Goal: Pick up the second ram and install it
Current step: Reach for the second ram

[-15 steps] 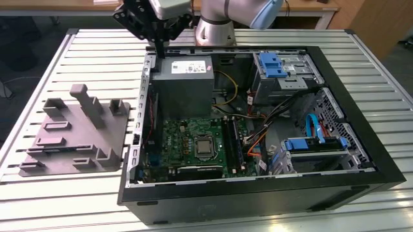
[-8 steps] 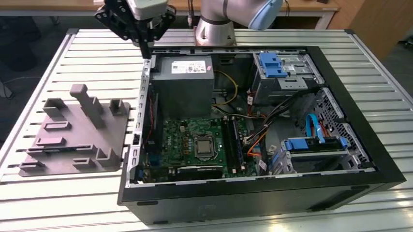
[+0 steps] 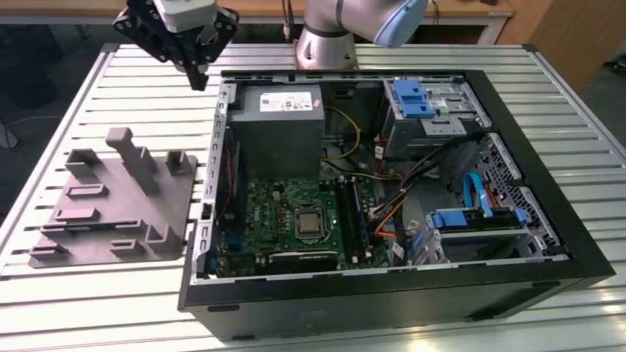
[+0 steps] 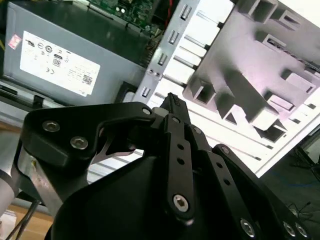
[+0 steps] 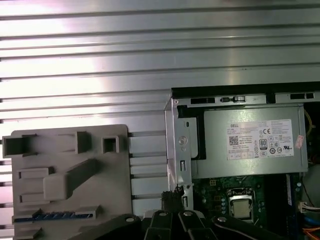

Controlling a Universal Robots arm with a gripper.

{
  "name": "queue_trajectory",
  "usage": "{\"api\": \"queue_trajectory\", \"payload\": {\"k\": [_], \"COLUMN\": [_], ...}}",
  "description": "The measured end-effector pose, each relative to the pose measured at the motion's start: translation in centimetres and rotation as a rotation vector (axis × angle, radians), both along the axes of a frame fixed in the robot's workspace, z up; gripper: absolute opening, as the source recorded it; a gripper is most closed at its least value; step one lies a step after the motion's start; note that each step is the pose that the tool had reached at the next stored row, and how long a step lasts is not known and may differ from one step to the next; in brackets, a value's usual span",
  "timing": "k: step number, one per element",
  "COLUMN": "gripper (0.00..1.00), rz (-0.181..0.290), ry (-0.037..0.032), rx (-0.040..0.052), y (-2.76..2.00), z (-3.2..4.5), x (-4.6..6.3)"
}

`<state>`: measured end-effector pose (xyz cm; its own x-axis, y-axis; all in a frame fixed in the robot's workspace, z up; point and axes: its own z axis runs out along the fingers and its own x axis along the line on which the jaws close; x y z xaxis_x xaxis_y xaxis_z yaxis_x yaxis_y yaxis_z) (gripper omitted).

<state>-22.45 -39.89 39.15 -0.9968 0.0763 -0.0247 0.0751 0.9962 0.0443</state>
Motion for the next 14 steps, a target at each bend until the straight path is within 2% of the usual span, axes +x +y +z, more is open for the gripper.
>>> {"api": "queue_trajectory", "payload": {"k": [7,14], "gripper": [0.11,0.11], "rz": [0.0,0.0], "ry": [0.0,0.0001], "rx": [0.0,-0.0001], "y": [0.0,-0.02], "z": [-0.1,-0.39], "x": [-2.3,-3.5]}}
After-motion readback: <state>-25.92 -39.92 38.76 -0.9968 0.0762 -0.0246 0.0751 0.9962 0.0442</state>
